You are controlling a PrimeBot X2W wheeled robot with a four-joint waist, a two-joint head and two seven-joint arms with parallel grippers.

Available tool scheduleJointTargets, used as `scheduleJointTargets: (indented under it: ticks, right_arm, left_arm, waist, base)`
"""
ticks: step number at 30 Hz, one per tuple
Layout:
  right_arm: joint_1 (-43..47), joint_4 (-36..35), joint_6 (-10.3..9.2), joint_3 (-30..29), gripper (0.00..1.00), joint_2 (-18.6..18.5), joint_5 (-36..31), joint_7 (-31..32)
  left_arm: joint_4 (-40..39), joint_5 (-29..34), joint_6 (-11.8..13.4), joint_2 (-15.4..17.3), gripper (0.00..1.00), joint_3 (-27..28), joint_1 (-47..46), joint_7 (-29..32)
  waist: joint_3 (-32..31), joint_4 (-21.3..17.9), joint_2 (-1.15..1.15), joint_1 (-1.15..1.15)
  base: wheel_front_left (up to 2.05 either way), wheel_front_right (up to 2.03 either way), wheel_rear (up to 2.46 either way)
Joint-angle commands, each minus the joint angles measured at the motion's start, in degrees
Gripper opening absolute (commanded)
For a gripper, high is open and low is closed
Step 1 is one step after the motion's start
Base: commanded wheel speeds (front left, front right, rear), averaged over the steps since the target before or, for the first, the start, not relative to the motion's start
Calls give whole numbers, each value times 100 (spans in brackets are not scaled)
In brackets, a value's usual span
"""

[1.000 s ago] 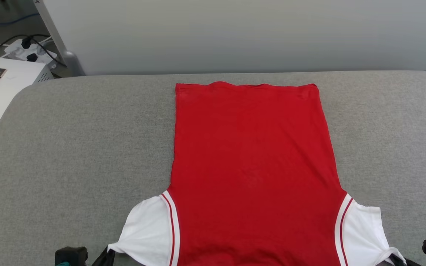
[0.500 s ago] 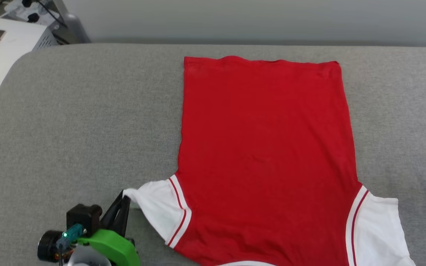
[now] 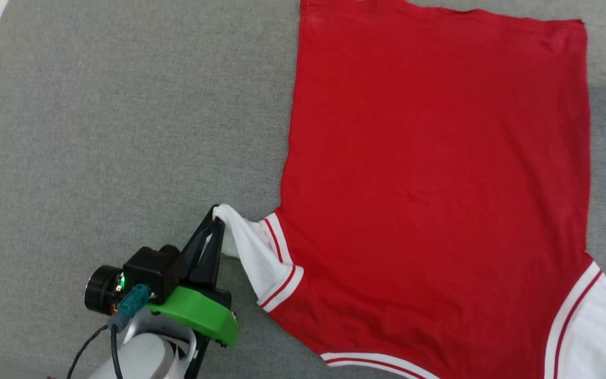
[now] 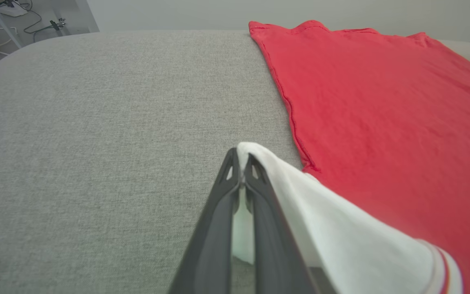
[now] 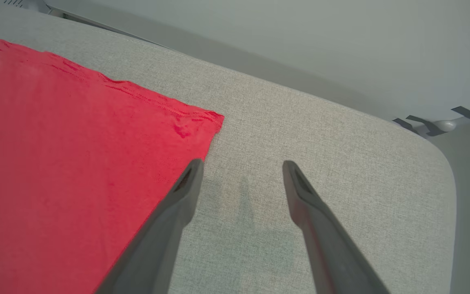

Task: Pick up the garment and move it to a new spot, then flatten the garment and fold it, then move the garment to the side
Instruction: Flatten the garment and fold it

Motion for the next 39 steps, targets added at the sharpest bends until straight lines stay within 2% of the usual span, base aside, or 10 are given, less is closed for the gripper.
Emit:
scheduleJointTargets:
  ticks: [1, 4, 7, 12, 18, 19, 20, 26, 30, 39]
  right_arm:
    - [-296, 177, -8, 37, 100, 76, -57, 312]
    - [-731, 578, -8, 55, 100, 265, -275, 795]
    - [-929, 919, -8, 98, 100, 392, -572, 959]
    - [-937, 1386, -8, 96, 100, 715, -795, 784]
    - [-430, 1771, -8, 347, 100, 774, -664, 699]
    - [-366, 1783, -8, 391, 75, 727, -629, 684]
    - [-343, 1777, -8, 404, 0, 691, -599, 636]
    - [-422, 1579, -8, 430, 0, 493, -450, -165]
    - [-319, 1257, -8, 715, 0, 240, -255, -620]
    - [625, 98, -8, 1246, 0, -712, 407, -1382]
  left_arm:
    - [-79, 113, 29, -67, 0, 23, -154, -34]
    - [-191, 254, 16, -149, 0, 12, -281, -34]
    - [-254, 353, -14, -188, 0, -9, -395, -34]
    - [-289, 419, -23, -218, 0, 66, -491, -34]
    - [-260, 465, -54, -310, 0, 141, -462, -34]
    - [-246, 472, -63, -322, 0, 149, -444, -34]
    - [-238, 478, -67, -331, 0, 163, -427, -34]
    - [-136, 483, -97, -339, 0, 260, -231, -34]
    - [-79, 450, -87, -295, 0, 334, -26, -34]
    - [-34, 298, 22, -103, 0, 462, 479, -17]
  waist:
    - [650, 500, 0, -1]
    - [879, 644, 0, -1]
    - [1073, 729, 0, -1]
    - [1284, 786, 0, -1]
    - [1273, 781, 0, -1]
    - [1233, 774, 0, -1]
    - [1200, 765, 0, -1]
    - [744, 646, 0, -1]
    - [320, 477, 0, -1]
    - [-463, 12, 0, -1]
  base:
    - [0, 0, 0]
    - [0, 0, 0]
    - [0, 0, 0]
    - [0, 0, 0]
    - [0, 0, 0]
    - [0, 0, 0]
    - [0, 0, 0]
    - [0, 0, 0]
    - [0, 0, 0]
    - [0, 0, 0]
